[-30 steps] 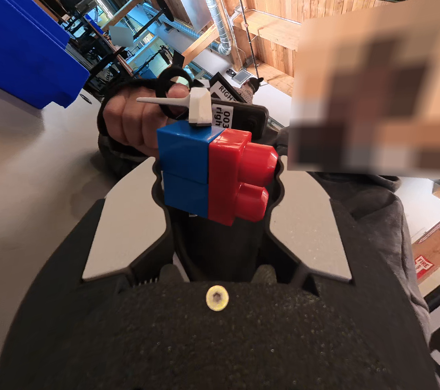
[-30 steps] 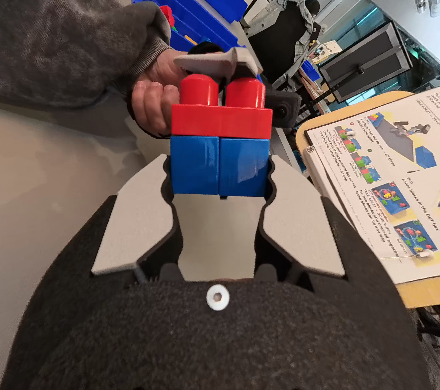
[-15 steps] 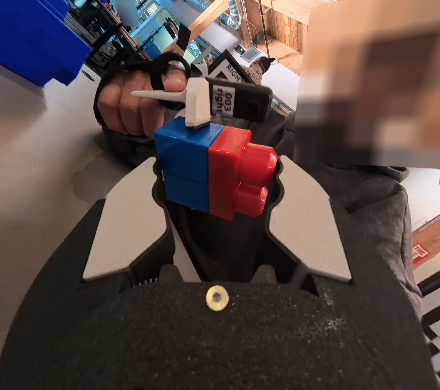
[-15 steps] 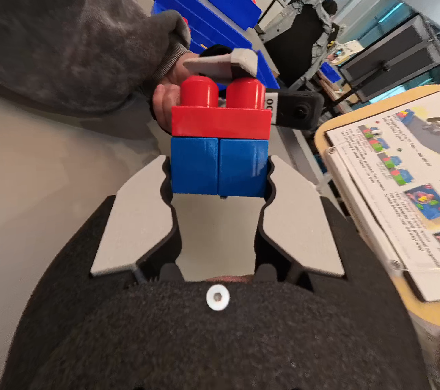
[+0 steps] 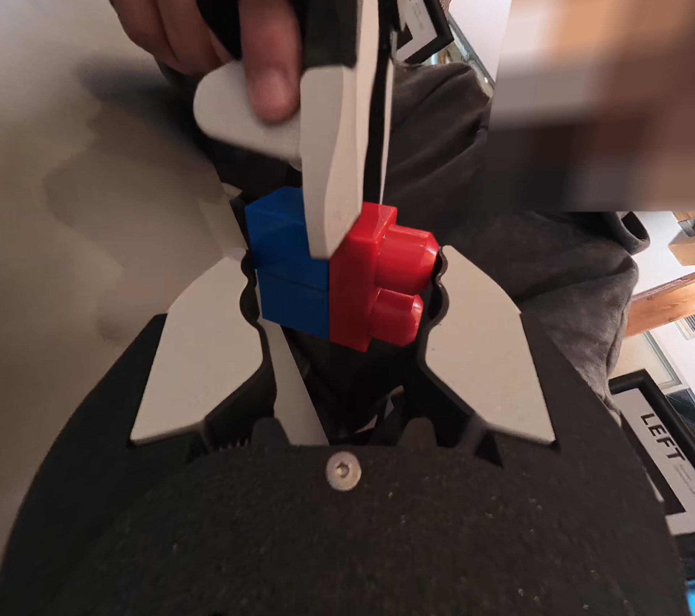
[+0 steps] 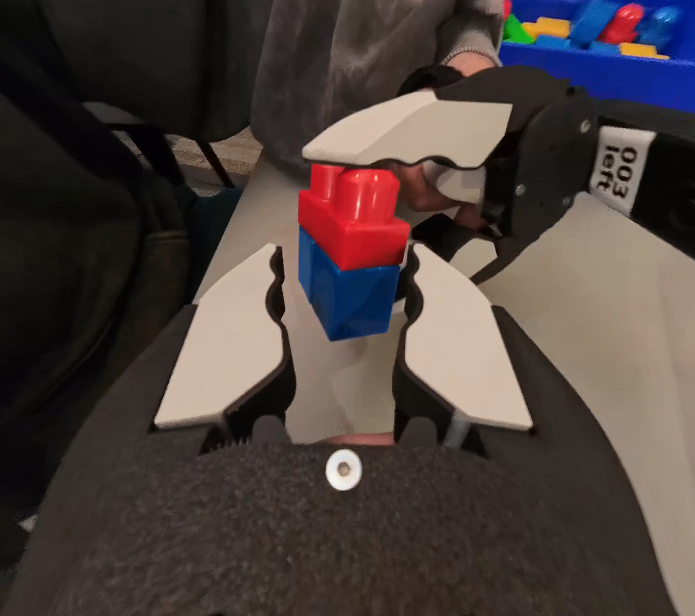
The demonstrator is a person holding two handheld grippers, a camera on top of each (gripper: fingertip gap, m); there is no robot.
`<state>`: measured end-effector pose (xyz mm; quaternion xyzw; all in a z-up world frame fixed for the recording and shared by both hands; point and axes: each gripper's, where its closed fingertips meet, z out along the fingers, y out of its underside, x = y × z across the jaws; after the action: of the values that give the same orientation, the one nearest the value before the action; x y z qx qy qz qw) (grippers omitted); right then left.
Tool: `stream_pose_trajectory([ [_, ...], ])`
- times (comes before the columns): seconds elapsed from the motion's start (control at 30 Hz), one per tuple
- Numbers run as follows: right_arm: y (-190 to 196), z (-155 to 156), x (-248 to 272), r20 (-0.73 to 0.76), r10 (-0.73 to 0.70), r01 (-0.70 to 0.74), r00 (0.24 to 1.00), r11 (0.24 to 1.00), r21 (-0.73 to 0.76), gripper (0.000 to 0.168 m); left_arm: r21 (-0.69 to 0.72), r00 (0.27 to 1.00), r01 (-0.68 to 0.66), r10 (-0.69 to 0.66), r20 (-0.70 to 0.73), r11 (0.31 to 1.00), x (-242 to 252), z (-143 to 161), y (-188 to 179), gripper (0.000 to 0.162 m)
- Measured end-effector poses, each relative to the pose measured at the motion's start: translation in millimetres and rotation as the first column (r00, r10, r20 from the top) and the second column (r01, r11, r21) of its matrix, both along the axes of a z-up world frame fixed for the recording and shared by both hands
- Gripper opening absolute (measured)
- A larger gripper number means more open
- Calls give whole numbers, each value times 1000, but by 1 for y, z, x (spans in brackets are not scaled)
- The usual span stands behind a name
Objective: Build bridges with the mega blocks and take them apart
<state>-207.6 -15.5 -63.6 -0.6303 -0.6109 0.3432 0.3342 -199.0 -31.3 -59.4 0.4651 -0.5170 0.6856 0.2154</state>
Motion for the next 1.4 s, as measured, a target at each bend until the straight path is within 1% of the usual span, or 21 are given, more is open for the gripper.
stream_pose_trajectory([
  [0.1, -2, -6, -7, 14, 31, -30, 999, 999, -29, 47, 25, 998, 46, -45, -36, 999, 0, -7, -8, 89],
  [0.17, -5, -9, -5, 39, 55, -52, 998, 996, -68, 43, 55, 997, 56, -53, -56, 997, 0, -11, -12, 90],
  [0.23, -1, -7, -1, 27, 22, -21, 999, 998, -56, 40, 81, 999, -4, 8, -47, 997, 4, -11, -8, 90],
  [0.27, -1, -3, 3, -7, 9, -10, 1000, 999, -43, 40, 82, 998, -60, 61, -18, 995, 5, -7, -2, 88],
  [0.3, 0, 3, 9, -45, -21, 20, 999, 999, -37, 40, 71, 992, -127, 126, 23, 989, 5, 2, 5, 92],
  [0.37, 9, 14, 30, -116, -141, 143, 983, 990, 10, 40, 68, 943, -320, 311, 119, 945, 1, 21, 24, 100],
  [0.4, 12, 20, 42, -160, -202, 209, 966, 978, 29, 40, 70, 893, -438, 425, 147, 896, 0, 28, 36, 99],
  [0.47, 22, 37, 76, -262, -367, 396, 893, 915, 69, 39, 68, 757, -649, 635, 155, 758, -6, 35, 56, 97],
  [0.53, 27, 59, 118, -393, -505, 580, 769, 809, 94, 39, 80, 605, -796, 784, 143, 600, -13, 31, 67, 96],
  [0.57, 29, 72, 145, -456, -576, 683, 678, 723, 103, 39, 94, 545, -839, 826, 144, 537, -17, 27, 67, 96],
  [0.63, 27, 91, 206, -545, -686, 853, 483, 510, 115, 39, 129, 471, -881, 866, 166, 455, -24, 15, 58, 96],
  [0.7, 24, 101, 271, -589, -757, 957, 282, 268, 113, 39, 176, 458, -886, 868, 193, 428, -26, 1, 45, 93],
  [0.77, 30, 94, 330, -555, -824, 991, 114, 54, 123, 39, 205, 453, -887, 863, 224, 413, -25, -9, 34, 91],
  [0.83, 47, 76, 375, -494, -870, 988, -2, -78, 135, 39, 203, 444, -894, 855, 268, 400, -20, -11, 26, 84],
  [0.87, 58, 65, 391, -458, -888, 985, -43, -113, 127, 39, 194, 432, -900, 854, 290, 390, -18, -10, 23, 81],
  [0.97, 93, 32, 419, -343, -933, 986, -112, -148, 80, 39, 201, 467, -884, 821, 329, 422, -6, -11, 5, 75],
  [1.0, 105, 20, 425, -297, -946, 981, -127, -165, 105, 38, 228, 495, -868, 801, 335, 441, -1, -13, -1, 75],
  [1.1, 135, -6, 432, -205, -970, 964, -134, -176, 198, 38, 317, 532, -842, 767, 358, 436, 8, -23, -12, 76],
  [1.17, 149, -20, 440, -159, -975, 938, -154, -195, 288, 39, 328, 556, -827, 749, 360, 456, 12, -25, -20, 76],
  [1.27, 160, -41, 447, -92, -980, 919, -174, -195, 342, 39, 323, 574, -816, 737, 357, 479, 14, -25, -27, 76],
  [1.4, 157, -59, 458, -40, -976, 900, -215, -214, 379, 38, 328, 584, -809, 729, 358, 488, 12, -27, -32, 76],
])
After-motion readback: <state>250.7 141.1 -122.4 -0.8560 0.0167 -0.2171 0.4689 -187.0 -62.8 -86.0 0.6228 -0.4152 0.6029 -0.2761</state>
